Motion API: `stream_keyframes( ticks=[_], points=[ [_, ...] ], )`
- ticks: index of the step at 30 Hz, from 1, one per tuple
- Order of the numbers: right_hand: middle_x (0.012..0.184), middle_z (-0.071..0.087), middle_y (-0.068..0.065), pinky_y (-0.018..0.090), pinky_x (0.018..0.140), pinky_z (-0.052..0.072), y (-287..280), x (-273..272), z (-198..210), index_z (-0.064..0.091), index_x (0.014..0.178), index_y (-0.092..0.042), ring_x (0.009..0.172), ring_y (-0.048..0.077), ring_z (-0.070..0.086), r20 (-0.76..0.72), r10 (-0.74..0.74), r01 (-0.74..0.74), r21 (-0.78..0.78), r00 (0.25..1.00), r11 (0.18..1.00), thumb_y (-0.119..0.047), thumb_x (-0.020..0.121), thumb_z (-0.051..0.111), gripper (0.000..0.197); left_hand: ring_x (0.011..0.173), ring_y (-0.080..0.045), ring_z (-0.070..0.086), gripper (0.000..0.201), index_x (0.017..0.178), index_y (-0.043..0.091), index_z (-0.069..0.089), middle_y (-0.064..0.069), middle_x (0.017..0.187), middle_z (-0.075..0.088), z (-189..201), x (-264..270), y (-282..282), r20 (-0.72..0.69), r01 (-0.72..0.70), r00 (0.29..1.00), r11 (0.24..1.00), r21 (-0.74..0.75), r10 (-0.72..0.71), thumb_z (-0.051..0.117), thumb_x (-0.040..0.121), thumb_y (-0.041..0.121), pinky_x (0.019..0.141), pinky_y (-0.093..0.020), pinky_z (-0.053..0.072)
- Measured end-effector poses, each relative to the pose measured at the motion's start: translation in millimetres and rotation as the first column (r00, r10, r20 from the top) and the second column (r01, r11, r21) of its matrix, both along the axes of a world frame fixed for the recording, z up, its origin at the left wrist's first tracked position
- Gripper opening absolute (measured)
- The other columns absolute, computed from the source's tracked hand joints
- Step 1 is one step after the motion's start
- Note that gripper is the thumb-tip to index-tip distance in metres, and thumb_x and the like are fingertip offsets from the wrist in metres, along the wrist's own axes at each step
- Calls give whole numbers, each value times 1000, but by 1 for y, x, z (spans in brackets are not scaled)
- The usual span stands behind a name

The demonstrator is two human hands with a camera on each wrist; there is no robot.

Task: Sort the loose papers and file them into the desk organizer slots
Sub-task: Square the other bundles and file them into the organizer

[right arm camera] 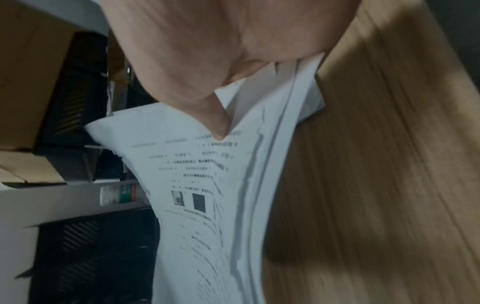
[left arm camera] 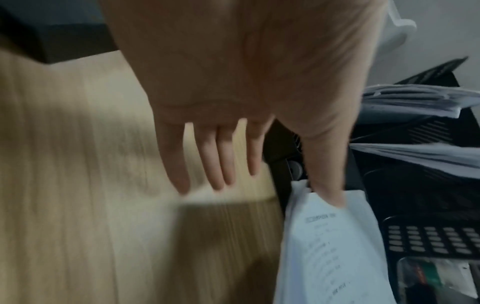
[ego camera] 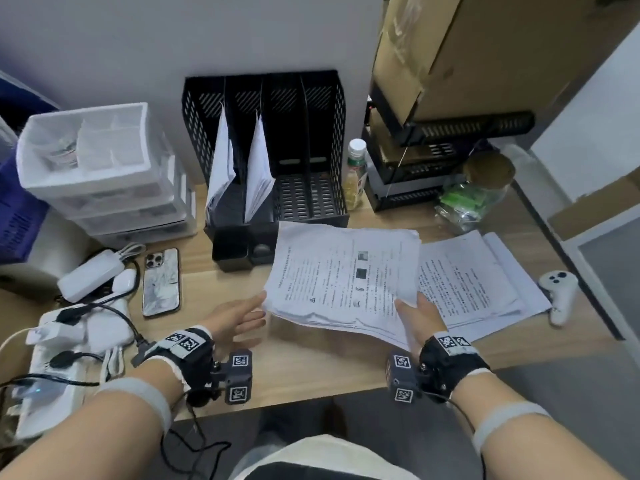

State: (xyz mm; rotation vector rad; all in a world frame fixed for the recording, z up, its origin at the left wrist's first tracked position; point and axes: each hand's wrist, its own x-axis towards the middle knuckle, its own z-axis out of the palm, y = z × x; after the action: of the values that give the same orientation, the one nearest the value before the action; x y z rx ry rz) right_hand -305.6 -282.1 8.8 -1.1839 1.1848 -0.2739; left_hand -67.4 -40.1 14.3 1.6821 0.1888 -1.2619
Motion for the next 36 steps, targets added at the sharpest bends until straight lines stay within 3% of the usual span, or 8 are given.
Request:
stream_keyframes(
  ticks=[4, 8, 12, 16, 21, 26, 32, 36],
  points=[
    [118, 71, -1, 28, 71, 58, 6, -8, 6, 62, 126, -21, 103, 16, 69, 192, -67, 35, 166, 979, 986, -11, 97, 55, 31, 117, -27, 69, 50, 129, 20, 62, -9, 125, 73, 22, -37, -34, -109, 101, 985, 956, -276, -135, 73, 84, 36, 105, -52, 49],
    [125, 67, -1, 43, 97, 51, 17, -21, 2, 59, 129, -22, 114, 19, 64, 261, 59, -111, 190, 963, 975, -9, 96, 55, 36, 114, -33, 69, 33, 126, 11, 62, -14, 124, 72, 25, -72, -75, -55, 43, 996, 942, -334, -65, 67, 93, 12, 98, -50, 55],
    [128, 64, 0, 41, 105, 44, -6, -47, -22, 62, 121, -24, 120, 22, 58, -166, 336, -359, -141, 927, 923, -32, 87, 65, 35, 110, -32, 69, 32, 125, 14, 62, -9, 120, 73, 21, -74, -98, 112, -14, 993, 965, -261, 44, 66, 94, 6, 82, -46, 61],
    [144, 43, 19, 35, 102, 38, -31, -78, -42, 49, 129, -9, 134, 33, 41, -726, 331, -645, -198, 602, 738, -33, 82, 52, 52, 97, -27, 70, 35, 129, 11, 56, -6, 110, 72, 23, -66, -102, 225, 49, 974, 981, -189, -6, 61, 95, 2, 75, -42, 58],
    [163, -16, 8, 39, 122, 17, 8, -75, -44, -1, 156, -15, 151, 26, -6, -809, 489, -816, 20, 327, 578, -22, 92, 43, 77, 92, -23, 66, 31, 111, 22, 53, 1, 102, 68, 23, -53, -92, 270, 20, 963, 993, -118, 12, 54, 97, -5, 87, -50, 53],
    [146, 40, 7, 43, 106, 41, 59, -34, -31, 44, 141, -20, 133, 28, 39, -725, 639, -954, -87, 258, 287, -30, 87, 48, 55, 94, -30, 65, 31, 121, 11, 54, -7, 105, 69, 9, -42, -79, 263, 3, 965, 1000, -18, 2, 53, 96, -7, 78, -44, 54],
    [115, 61, -2, 33, 99, 47, 40, -34, -31, 66, 102, -28, 109, 18, 56, -570, 420, -618, -207, 706, 758, -19, 92, 54, 18, 102, -35, 60, 33, 124, 12, 54, -14, 109, 65, -5, -22, -57, 277, 42, 959, 996, 83, -63, 53, 96, -5, 86, -45, 50],
    [136, 36, 17, 42, 102, 43, 9, -74, -41, 38, 135, -13, 129, 34, 34, -836, 58, -365, -175, 546, 914, -28, 81, 65, 62, 104, -36, 60, 34, 127, 10, 54, -15, 110, 65, -19, -12, -42, 212, 10, 977, 992, 127, -37, 54, 96, -4, 86, -45, 51]
  ],
)
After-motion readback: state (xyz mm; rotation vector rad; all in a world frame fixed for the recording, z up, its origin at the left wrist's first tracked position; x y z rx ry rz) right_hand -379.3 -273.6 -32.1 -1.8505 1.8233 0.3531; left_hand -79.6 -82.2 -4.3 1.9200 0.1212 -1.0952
